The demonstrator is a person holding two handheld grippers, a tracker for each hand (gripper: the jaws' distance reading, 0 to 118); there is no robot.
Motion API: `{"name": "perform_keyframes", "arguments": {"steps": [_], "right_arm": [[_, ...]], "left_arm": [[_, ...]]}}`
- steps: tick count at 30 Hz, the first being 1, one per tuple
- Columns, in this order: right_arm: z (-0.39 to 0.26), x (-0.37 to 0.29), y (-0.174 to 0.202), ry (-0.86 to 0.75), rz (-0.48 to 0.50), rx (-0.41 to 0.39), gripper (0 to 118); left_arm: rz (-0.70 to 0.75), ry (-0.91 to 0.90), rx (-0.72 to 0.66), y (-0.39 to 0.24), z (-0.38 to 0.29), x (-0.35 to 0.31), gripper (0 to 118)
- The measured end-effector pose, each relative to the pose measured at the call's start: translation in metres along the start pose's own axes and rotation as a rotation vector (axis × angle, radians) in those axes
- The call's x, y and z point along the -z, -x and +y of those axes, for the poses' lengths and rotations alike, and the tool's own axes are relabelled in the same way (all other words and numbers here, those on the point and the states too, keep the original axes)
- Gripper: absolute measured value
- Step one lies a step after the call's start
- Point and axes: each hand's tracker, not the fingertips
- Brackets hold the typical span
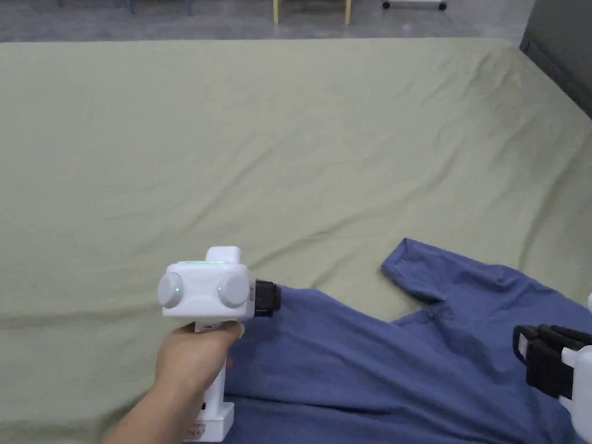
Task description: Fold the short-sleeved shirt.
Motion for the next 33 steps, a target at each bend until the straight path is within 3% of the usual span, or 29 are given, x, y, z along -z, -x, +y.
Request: {"name": "perform_keyframes", "arguments": {"steps": [2,4,5,6,7,9,14,15,17,18,19,20,22,23,25,26,28,29,31,33], "right_arm": [[-0.003,0.008,-0.007,0.025,-0.021,0.009,3],[-0.005,0.016,-0.014,0.041,-0.039,0.023,3],[-0.006,0.018,-0.016,0.045,-0.048,0.029,3],[-0.007,0.021,-0.019,0.049,-0.053,0.037,3],[-0.008,0.024,-0.022,0.058,-0.058,0.046,3],[-0.009,0.029,-0.028,0.077,-0.080,0.067,3],[-0.011,0.030,-0.065,0.078,-0.121,0.198,4],[-0.012,0.032,-0.073,0.081,-0.128,0.221,21],[-0.015,0.045,-0.094,0.117,-0.158,0.280,118],[-0.018,0.055,-0.101,0.167,-0.157,0.299,113],[-0.010,0.049,-0.112,0.079,-0.156,0.320,112],[-0.001,0.058,-0.121,0.169,-0.124,0.333,115],[0.006,0.074,-0.133,0.274,-0.151,0.397,118],[-0.034,0.080,-0.115,0.286,-0.144,0.419,117],[-0.046,0.096,-0.110,0.343,-0.119,0.456,109],[-0.049,0.104,-0.108,0.355,-0.097,0.461,87],[-0.047,0.122,-0.117,0.379,-0.082,0.446,29],[-0.046,0.122,-0.114,0.380,-0.072,0.457,15],[-0.040,0.111,-0.103,0.340,-0.042,0.430,15],[-0.024,0.092,-0.083,0.269,-0.050,0.220,13]], "left_arm": [[0.017,0.004,0.012,-0.003,0.008,0.009,111],[0.033,-0.007,0.070,-0.005,0.011,0.004,83],[0.013,-0.022,0.103,-0.006,0.011,-0.001,66],[-0.040,-0.040,0.140,-0.007,0.011,-0.005,23],[-0.043,-0.023,0.140,-0.010,0.008,-0.005,0],[-0.030,-0.032,0.129,0.001,0.005,-0.016,0],[-0.261,-0.194,-0.203,0.050,-0.002,-0.097,0],[-0.286,-0.243,-0.219,0.056,-0.005,-0.116,0],[-0.303,-0.341,-0.212,0.065,-0.017,-0.166,0],[-0.287,-0.369,-0.210,0.068,-0.021,-0.179,0],[-0.261,-0.390,-0.197,0.071,-0.024,-0.192,0],[-0.245,-0.387,-0.195,0.074,-0.028,-0.202,0],[-0.242,-0.377,-0.197,0.081,-0.031,-0.211,0],[-0.237,-0.379,-0.203,0.084,-0.033,-0.214,0],[-0.224,-0.382,-0.213,0.088,-0.035,-0.214,0],[-0.219,-0.378,-0.221,0.090,-0.036,-0.214,0],[-0.220,-0.370,-0.255,0.095,-0.039,-0.214,0],[-0.239,-0.364,-0.281,0.097,-0.042,-0.215,0],[-0.257,-0.355,-0.295,0.098,-0.045,-0.216,0],[-0.225,-0.355,-0.279,0.099,-0.045,-0.219,0]]}}
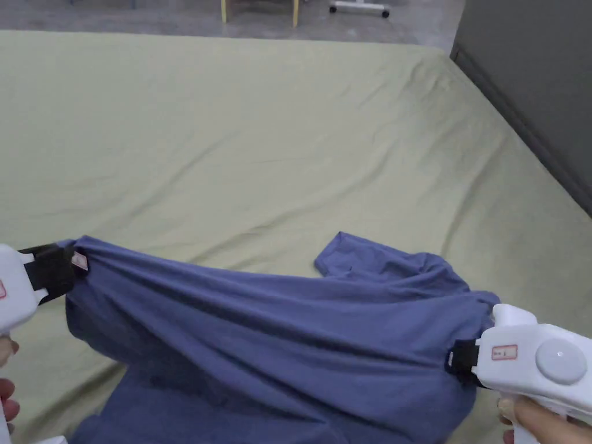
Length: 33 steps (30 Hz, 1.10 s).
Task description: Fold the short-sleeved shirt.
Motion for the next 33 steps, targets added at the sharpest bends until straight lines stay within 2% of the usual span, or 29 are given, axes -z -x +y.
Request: {"name": "perform_keyframes", "arguments": {"steps": [1,2,4,5,7,10,13,16,17,19,22,26,29,33], "right_arm": [[0.004,-0.017,0.016,-0.065,-0.033,-0.142,13],[0.006,-0.033,0.031,-0.113,-0.070,-0.244,13],[0.023,-0.068,0.057,-0.217,-0.090,-0.380,13],[0.037,-0.085,0.066,-0.257,-0.086,-0.408,13],[0.070,-0.123,0.079,-0.362,-0.051,-0.410,13],[0.132,-0.170,0.101,-0.467,-0.045,-0.447,13],[0.200,-0.214,0.127,-0.549,-0.037,-0.477,13],[0.258,-0.250,0.152,-0.564,0.001,-0.452,12],[0.278,-0.259,0.158,-0.555,0.048,-0.394,12],[0.308,-0.272,0.170,-0.546,0.090,-0.349,12],[0.339,-0.280,0.192,-0.558,0.084,-0.345,12],[0.363,-0.279,0.213,-0.560,0.088,-0.313,12],[0.378,-0.272,0.218,-0.549,0.114,-0.249,12],[0.394,-0.255,0.221,-0.511,0.114,-0.214,12]], "left_arm": [[0.005,-0.001,0.002,0.000,0.006,-0.001,0],[0.004,-0.005,-0.004,0.001,0.013,-0.003,0],[-0.038,-0.048,-0.064,0.002,0.041,-0.007,0],[-0.045,-0.078,-0.085,-0.001,0.058,-0.012,0],[-0.049,-0.168,-0.087,-0.009,0.099,-0.025,0],[0.006,-0.311,-0.027,-0.027,0.163,-0.047,0],[0.001,-0.371,-0.086,-0.034,0.229,-0.062,0],[0.033,-0.387,-0.094,-0.036,0.284,-0.069,0],[0.055,-0.392,-0.091,-0.037,0.300,-0.070,0],[0.108,-0.395,-0.066,-0.040,0.324,-0.068,0],[0.195,-0.376,-0.037,-0.041,0.342,-0.055,0],[0.174,-0.348,-0.126,-0.032,0.358,-0.038,0],[0.216,-0.330,-0.035,-0.034,0.365,-0.024,0],[0.217,-0.312,-0.031,-0.033,0.372,-0.008,0]]}}
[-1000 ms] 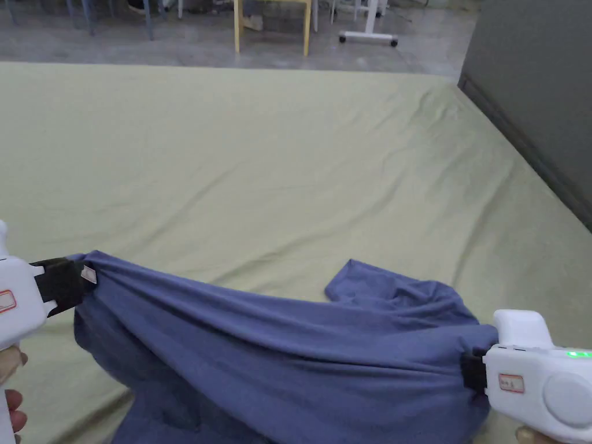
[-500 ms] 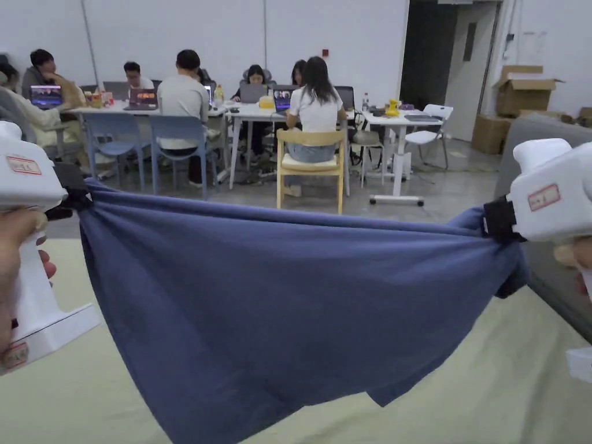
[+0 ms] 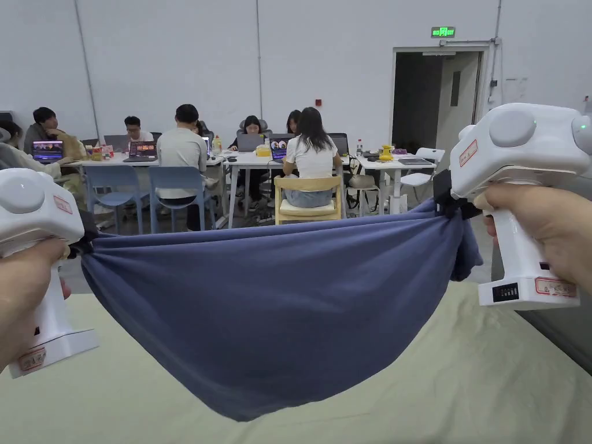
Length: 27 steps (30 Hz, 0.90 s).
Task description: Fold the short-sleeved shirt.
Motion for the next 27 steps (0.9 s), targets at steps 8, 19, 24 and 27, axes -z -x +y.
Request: {"name": "perform_keyframes", "arguments": {"steps": [8,19,24,27], "right_arm": [[-0.015,0.038,-0.004,0.045,-0.042,0.019,12],[-0.164,0.096,-0.020,0.146,-0.049,-0.071,12],[-0.275,0.086,-0.042,0.249,-0.037,-0.055,12],[-0.340,0.055,-0.050,0.290,-0.015,-0.079,12]], "left_arm": [[-0.021,0.057,0.020,-0.010,-0.024,0.033,0],[0.039,0.235,0.108,0.021,-0.172,0.068,0],[0.015,0.308,0.058,0.061,-0.257,0.045,0],[0.000,0.326,0.126,0.085,-0.305,0.004,0]]}}
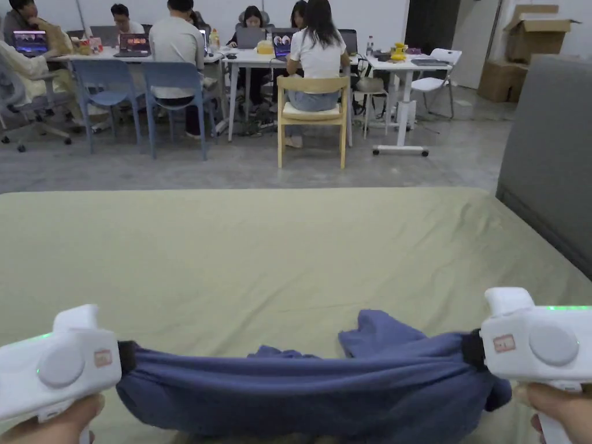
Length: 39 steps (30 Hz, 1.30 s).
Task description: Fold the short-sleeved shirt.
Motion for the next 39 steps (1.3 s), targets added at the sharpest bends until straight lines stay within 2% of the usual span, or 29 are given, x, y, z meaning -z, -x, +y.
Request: {"name": "perform_keyframes", "arguments": {"steps": [4,7,10,16,20,23,24,25,26,27,28,29,30,31,32,34,36,39], "right_arm": [[-0.091,-0.021,-0.006,0.081,0.018,-0.028,12],[-0.141,-0.027,-0.012,0.153,0.049,0.031,12],[-0.174,-0.021,-0.011,0.207,0.015,0.050,12],[-0.208,-0.008,-0.019,0.285,-0.017,0.079,12],[-0.225,0.006,-0.030,0.340,0.014,0.182,12],[-0.229,0.011,-0.029,0.330,0.018,0.183,12],[-0.230,0.013,-0.028,0.329,0.017,0.177,17],[-0.230,0.016,-0.028,0.326,0.015,0.178,27],[-0.231,0.014,-0.027,0.319,0.007,0.175,41],[-0.228,0.010,-0.027,0.316,0.001,0.159,52],[-0.220,0.003,-0.027,0.329,-0.039,0.096,52],[-0.215,-0.010,-0.029,0.313,-0.104,0.057,88],[-0.212,-0.024,-0.031,0.252,-0.104,0.047,116],[-0.207,-0.054,-0.033,0.088,-0.087,0.039,118],[-0.199,-0.072,-0.034,-0.004,-0.064,0.040,116],[-0.187,-0.115,-0.020,-0.076,-0.026,0.034,118],[-0.183,-0.139,-0.006,-0.138,0.019,0.034,118],[-0.190,-0.129,0.009,-0.117,0.016,0.032,118]], "left_arm": [[-0.012,0.088,0.032,0.038,-0.072,-0.020,0],[0.004,0.136,0.037,0.054,-0.120,-0.034,0],[0.005,0.231,0.049,0.062,-0.158,-0.034,0],[0.019,0.331,-0.017,0.075,-0.208,-0.023,0],[0.017,0.340,-0.090,0.082,-0.216,-0.014,0],[0.026,0.363,-0.061,0.074,-0.211,-0.012,0],[0.030,0.369,-0.043,0.073,-0.211,-0.011,3],[0.031,0.372,-0.037,0.071,-0.210,-0.010,11],[0.030,0.370,-0.036,0.070,-0.207,-0.014,36],[0.030,0.370,-0.037,0.070,-0.203,-0.020,48],[0.026,0.355,-0.059,0.071,-0.195,-0.034,48],[-0.045,0.311,-0.127,0.074,-0.188,-0.049,91],[-0.107,0.250,-0.171,0.076,-0.183,-0.067,117],[-0.195,0.127,-0.206,0.081,-0.176,-0.096,118],[-0.262,0.039,-0.217,0.082,-0.171,-0.113,118],[-0.265,-0.040,-0.214,0.078,-0.171,-0.141,118],[-0.199,-0.047,-0.163,0.073,-0.177,-0.151,118],[0.035,0.097,-0.055,0.056,-0.198,-0.140,118]]}}
